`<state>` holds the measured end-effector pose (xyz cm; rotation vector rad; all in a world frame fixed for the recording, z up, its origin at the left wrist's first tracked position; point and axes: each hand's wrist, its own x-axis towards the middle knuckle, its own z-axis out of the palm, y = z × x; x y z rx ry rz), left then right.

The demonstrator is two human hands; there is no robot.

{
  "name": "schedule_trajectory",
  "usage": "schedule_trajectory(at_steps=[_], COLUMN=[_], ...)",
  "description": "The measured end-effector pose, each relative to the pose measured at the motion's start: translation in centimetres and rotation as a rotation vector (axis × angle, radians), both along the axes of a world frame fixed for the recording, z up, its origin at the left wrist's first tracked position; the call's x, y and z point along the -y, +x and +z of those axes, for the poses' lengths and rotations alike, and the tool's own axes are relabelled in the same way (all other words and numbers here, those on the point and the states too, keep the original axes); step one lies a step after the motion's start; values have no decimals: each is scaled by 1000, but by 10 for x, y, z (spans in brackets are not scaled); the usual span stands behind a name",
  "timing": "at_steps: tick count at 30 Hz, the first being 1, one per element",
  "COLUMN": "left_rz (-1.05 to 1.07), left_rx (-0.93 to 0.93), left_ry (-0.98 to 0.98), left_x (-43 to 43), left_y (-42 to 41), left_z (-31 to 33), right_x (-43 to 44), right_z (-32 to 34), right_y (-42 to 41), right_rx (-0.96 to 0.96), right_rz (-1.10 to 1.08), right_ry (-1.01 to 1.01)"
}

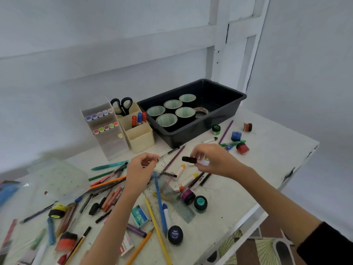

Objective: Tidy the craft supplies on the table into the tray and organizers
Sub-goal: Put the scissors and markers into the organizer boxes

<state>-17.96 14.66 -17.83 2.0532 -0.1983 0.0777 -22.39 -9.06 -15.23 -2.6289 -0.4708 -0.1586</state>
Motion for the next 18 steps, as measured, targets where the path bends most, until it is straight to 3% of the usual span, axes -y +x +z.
schedule_trajectory(at_steps=[8,13,18], left_rz=[118,252,329], left_rx=[7,15,106], left_ry=[-105,-124,13], left_x=[-33,-61,-74], left_y=[6,9,14], left_z=[9,8,6], right_x=[-61,-94,-121], right_z=[41,57,56], right_y=[57,102,148], right_rx=[138,268,376], right_rz=[143,86,34], right_ry=[337,573,674])
